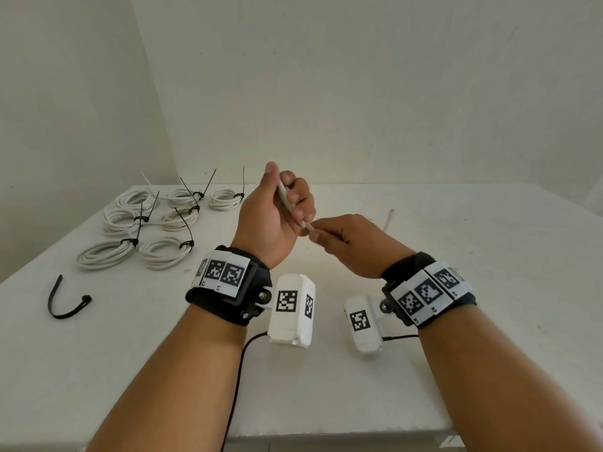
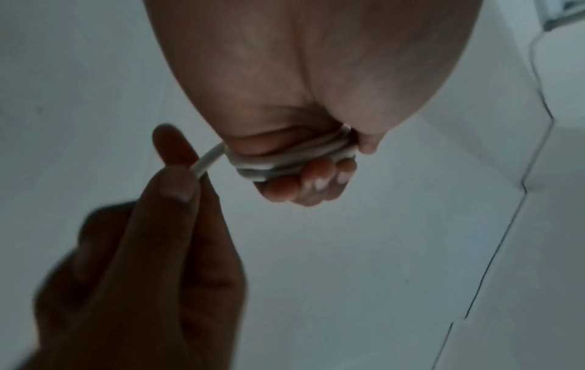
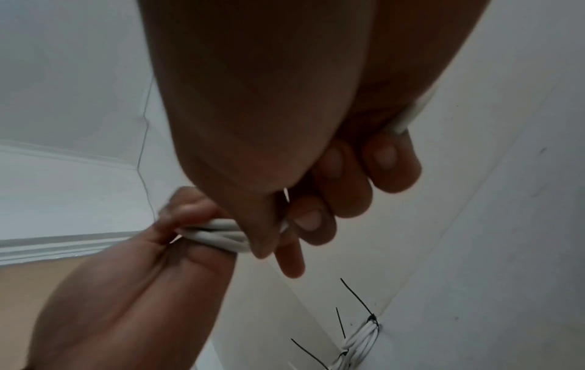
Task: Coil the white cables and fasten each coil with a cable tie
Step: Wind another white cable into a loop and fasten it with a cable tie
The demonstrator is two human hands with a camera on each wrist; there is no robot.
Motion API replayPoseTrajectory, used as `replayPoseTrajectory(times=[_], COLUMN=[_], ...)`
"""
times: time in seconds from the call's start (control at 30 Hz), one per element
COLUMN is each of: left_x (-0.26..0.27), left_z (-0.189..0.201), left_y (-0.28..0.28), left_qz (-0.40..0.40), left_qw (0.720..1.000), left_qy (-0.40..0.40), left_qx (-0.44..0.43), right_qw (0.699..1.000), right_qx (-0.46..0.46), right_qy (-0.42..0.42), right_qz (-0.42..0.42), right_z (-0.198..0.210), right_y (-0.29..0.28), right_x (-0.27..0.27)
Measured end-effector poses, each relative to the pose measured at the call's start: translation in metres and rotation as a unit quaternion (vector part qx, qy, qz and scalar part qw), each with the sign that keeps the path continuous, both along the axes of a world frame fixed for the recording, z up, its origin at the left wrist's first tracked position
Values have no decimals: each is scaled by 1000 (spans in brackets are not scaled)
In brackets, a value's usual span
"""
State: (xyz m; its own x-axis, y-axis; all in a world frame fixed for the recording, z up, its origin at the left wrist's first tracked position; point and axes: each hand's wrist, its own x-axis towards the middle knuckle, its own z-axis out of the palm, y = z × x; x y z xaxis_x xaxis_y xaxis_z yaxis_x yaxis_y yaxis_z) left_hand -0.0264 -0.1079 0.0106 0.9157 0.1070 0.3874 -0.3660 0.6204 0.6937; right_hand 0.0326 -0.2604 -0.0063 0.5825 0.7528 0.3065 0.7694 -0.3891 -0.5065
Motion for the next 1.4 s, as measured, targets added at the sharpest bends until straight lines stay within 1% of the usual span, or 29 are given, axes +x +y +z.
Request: replayPoseTrajectory(times=[0.1, 0.17, 0.23, 0.3, 0.37, 0.4, 0.47, 0.5, 0.53, 0.63, 0.73, 0.77, 0.83, 0.93, 1.0, 1.07, 1.17, 1.27, 1.33, 1.4], left_x=[4, 7, 8, 8, 7, 6, 5, 4, 3, 1, 2, 1, 0, -3, -5, -7, -9, -9, -10, -10], left_z=[-1, -4, -9, -14, -16, -17, -16, -15, -14, -13, -16, -16, -15, -16, -17, -17, -14, -14, -13, -11], left_y=[6, 9, 9, 9, 8, 8, 5, 3, 1, -3, -6, -6, -7, -8, -10, -12, -9, -3, -1, -1], left_qz=[107, 174, 248, 283, 286, 282, 248, 221, 185, 78, 11, -7, -22, -33, -48, -58, -79, -97, -94, -80], left_qw=[991, 972, 929, 883, 840, 810, 748, 733, 736, 797, 842, 850, 850, 844, 852, 868, 898, 928, 947, 956], left_qy=[26, 45, 59, 92, 130, 147, 175, 184, 192, 196, 182, 185, 187, 155, 135, 129, 124, 114, 106, 101], left_qx=[70, 151, 269, 362, 443, 493, 589, 617, 622, 565, 507, 493, 491, 512, 504, 476, 414, 341, 289, 264], right_qw=[1000, 999, 997, 997, 997, 997, 995, 995, 994, 988, 981, 980, 977, 969, 963, 961, 960, 964, 963, 958], right_qx=[-28, -49, -64, -64, -49, -41, -14, 8, 37, 122, 166, 177, 202, 237, 260, 272, 272, 252, 246, 253], right_qy=[-11, -23, -32, -35, -30, -32, -45, -49, -50, -46, -73, -75, -61, -49, -46, -18, 46, 65, 90, 110], right_qz=[-1, 7, 21, 35, 53, 64, 84, 90, 91, 79, 62, 53, 41, 46, 46, 41, 38, 53, 69, 74], right_z=[3, 4, 6, 7, 8, 8, 8, 8, 9, 11, 11, 11, 10, 9, 8, 8, 6, 3, 0, -2], right_y=[-1, -2, -3, -5, -7, -7, -8, -9, -11, -19, -23, -24, -25, -23, -23, -24, -26, -26, -22, -17], right_x=[-5, -8, -10, -12, -13, -14, -15, -14, -12, -2, 5, 6, 9, 10, 12, 14, 18, 16, 12, 9])
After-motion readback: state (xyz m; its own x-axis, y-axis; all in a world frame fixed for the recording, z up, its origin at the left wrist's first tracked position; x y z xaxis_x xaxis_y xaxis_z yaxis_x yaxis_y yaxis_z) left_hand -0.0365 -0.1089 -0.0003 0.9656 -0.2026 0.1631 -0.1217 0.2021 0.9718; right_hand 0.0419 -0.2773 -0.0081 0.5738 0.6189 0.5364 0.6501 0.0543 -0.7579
